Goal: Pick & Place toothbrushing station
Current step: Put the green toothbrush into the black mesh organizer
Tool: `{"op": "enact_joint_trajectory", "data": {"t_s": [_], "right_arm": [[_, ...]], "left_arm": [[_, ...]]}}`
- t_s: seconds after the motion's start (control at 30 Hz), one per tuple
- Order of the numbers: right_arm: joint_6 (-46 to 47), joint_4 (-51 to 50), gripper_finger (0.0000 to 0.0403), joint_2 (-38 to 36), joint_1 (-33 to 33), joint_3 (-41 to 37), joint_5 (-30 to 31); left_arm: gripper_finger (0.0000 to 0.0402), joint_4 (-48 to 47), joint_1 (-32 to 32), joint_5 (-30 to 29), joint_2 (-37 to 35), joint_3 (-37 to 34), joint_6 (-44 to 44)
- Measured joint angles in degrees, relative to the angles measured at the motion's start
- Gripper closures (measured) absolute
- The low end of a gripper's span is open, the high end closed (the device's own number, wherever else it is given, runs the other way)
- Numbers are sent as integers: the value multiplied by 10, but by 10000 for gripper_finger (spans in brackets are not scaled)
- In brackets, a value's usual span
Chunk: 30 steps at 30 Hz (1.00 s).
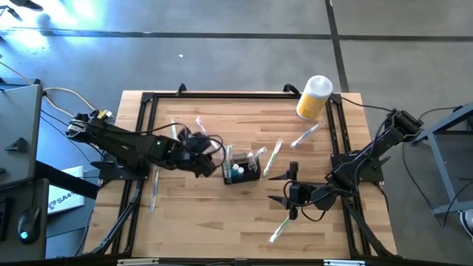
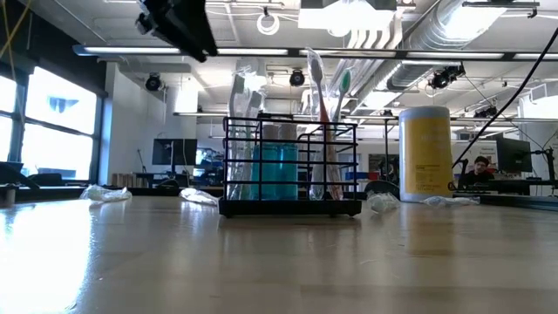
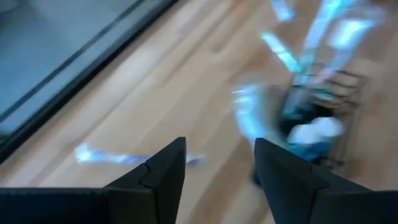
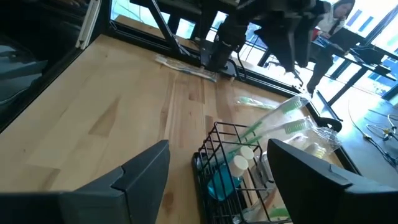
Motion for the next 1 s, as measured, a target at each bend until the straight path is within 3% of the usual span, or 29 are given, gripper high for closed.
{"op": "enact_joint_trajectory", "data": {"t_s": [0.2,0.43,0.63,1.0], "right_arm": [[0,0,140,0,0,0,0],[2,0,140,0,0,0,0],[5,1,140,0,0,0,0],[28,1,140,0,0,0,-30]], "left_arm": [[217,-214,12,7,0,35,-106],[217,-398,54,134,0,27,-308],[217,-393,104,194,0,-27,-357],[217,-216,270,281,0,-149,-190]]}}
